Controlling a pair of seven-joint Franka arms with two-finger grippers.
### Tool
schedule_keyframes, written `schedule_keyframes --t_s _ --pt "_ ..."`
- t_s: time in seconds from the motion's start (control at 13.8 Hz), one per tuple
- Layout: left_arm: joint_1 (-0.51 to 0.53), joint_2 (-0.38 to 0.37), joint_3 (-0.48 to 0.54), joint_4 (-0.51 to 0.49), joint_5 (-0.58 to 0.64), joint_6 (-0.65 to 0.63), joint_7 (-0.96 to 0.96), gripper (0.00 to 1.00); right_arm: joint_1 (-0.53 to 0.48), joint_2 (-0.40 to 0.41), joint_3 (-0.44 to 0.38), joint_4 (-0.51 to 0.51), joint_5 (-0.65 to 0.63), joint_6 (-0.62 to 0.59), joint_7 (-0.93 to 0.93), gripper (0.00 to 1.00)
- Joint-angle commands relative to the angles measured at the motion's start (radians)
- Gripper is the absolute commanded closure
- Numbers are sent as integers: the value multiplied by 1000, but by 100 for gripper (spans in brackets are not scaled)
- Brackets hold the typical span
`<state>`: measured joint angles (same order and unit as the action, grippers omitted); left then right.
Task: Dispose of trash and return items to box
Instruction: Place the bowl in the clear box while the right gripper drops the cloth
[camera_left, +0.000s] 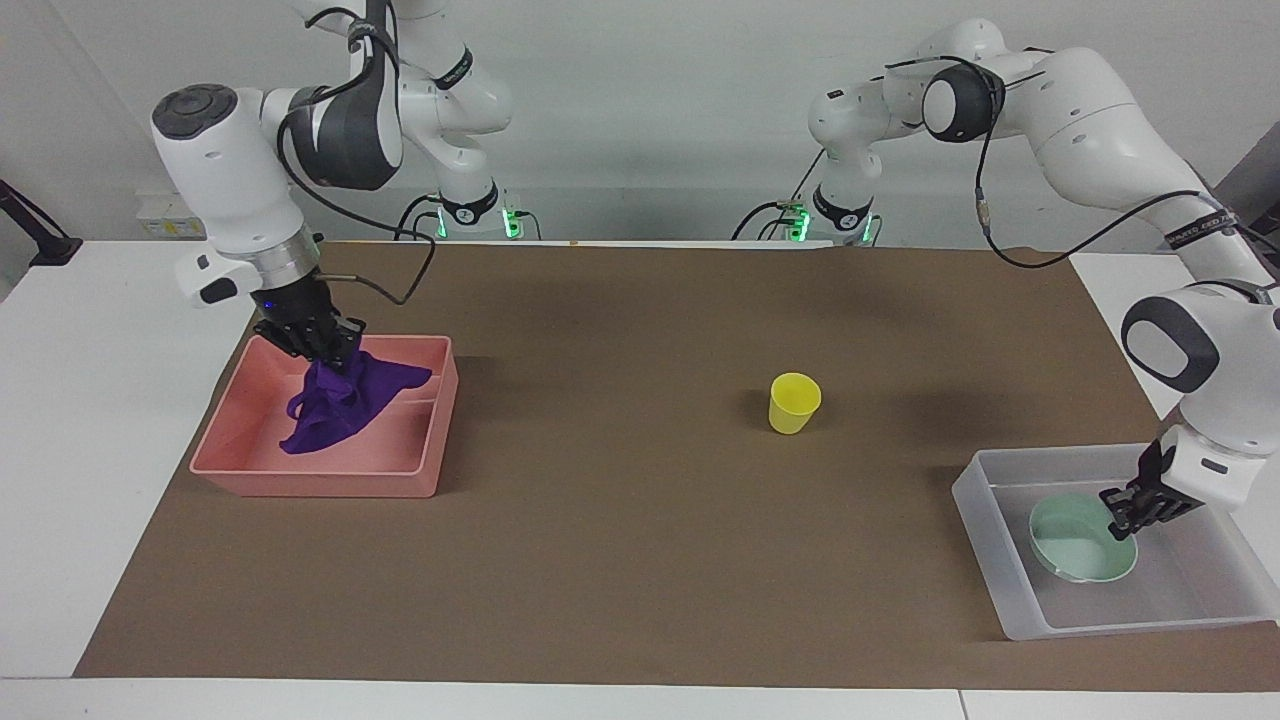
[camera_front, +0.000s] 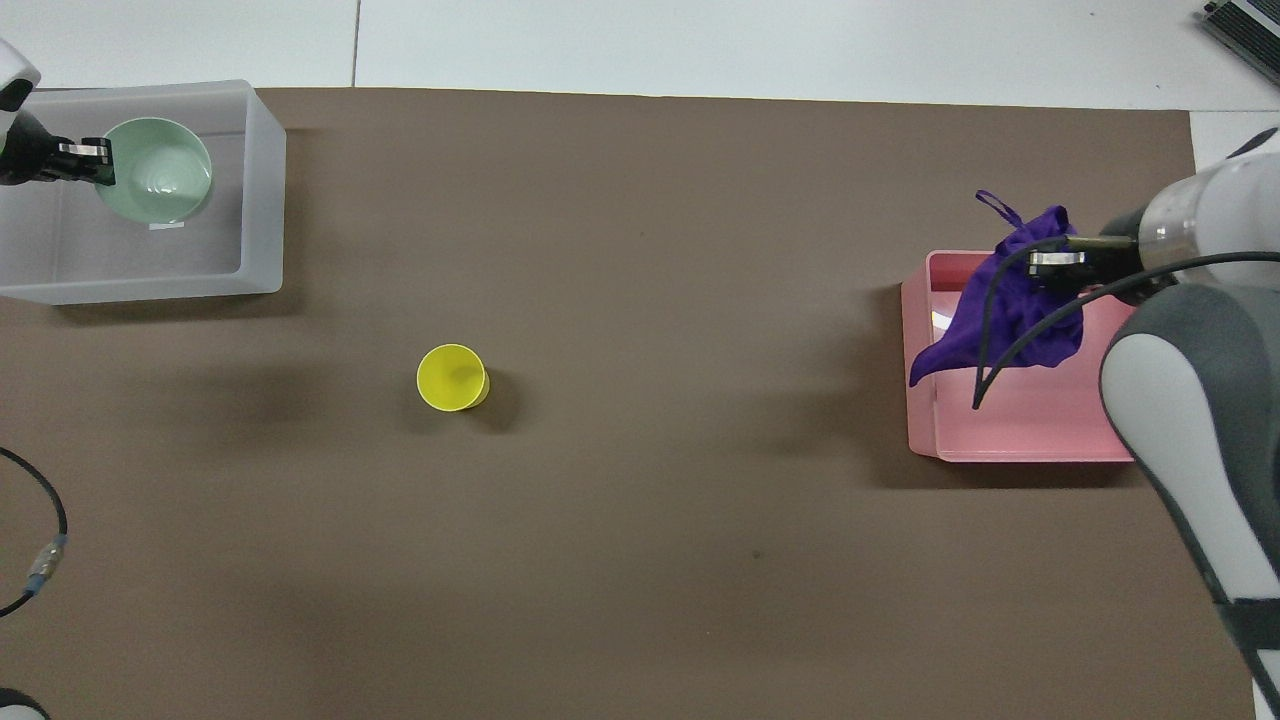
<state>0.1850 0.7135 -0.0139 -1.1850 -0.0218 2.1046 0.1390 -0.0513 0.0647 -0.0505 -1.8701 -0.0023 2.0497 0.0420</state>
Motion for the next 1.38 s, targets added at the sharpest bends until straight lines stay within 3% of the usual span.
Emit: schedule_keyframes --t_s 0.0,0.15,0.36,0.44,0.51,0.58,0.65,0.73,0.94,1.31 --pt "19 18 -12 -14 10 29 5 100 -44 -17 15 -124 -1 105 -30 100" --pt "37 20 -12 -53 7 92 7 100 -45 -8 14 -184 -1 163 -22 100" --pt "28 17 -14 -64 2 84 5 99 -47 32 15 -236 -1 268 -14 100" --pt "25 17 -14 -65 2 89 7 85 -45 36 15 -242 -1 274 -14 100" --pt "27 15 -15 -62 3 78 8 78 -45 41 15 -244 -1 276 -14 94" --pt "27 8 -17 -62 3 72 10 41 -44 44 15 -244 -1 279 -14 71" --pt "24 -2 -17 -65 3 75 16 4 -42 47 15 -242 -1 277 -11 25" --pt "21 -20 -18 -62 3 71 17 0 -44 47 15 -233 -1 274 -10 0" --pt "-18 -110 -18 -96 -1 5 14 0 -32 32 15 -193 -1 251 -19 0" --pt "-125 -447 -15 -472 -1 23 -65 0 11 -45 20 -69 -4 37 -10 0"
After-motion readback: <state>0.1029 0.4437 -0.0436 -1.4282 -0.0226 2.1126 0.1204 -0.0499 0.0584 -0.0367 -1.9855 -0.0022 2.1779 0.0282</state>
